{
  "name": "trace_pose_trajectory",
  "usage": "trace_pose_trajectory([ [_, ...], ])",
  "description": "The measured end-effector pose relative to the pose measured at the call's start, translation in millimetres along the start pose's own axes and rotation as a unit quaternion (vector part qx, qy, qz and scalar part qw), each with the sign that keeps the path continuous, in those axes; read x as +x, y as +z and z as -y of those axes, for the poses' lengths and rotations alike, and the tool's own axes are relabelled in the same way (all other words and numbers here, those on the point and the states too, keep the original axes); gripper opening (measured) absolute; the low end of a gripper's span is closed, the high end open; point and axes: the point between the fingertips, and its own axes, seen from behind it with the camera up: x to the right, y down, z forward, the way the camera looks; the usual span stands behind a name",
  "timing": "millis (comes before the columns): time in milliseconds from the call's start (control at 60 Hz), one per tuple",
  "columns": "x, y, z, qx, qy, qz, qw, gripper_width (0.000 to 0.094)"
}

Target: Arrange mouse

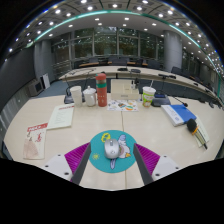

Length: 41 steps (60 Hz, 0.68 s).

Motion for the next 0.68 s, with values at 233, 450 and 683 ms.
trace_pose_trajectory([
  [233,0.0,-126.5,-1.6,0.039,-0.002,-0.019,0.999,0.0861],
  [450,2.6,-203.5,-39.0,0.045,0.009,-0.033,0.998,0.0855],
  [683,-2.3,-237.6,-56.0,0.050,0.016,-0.024,0.998,0.0863],
])
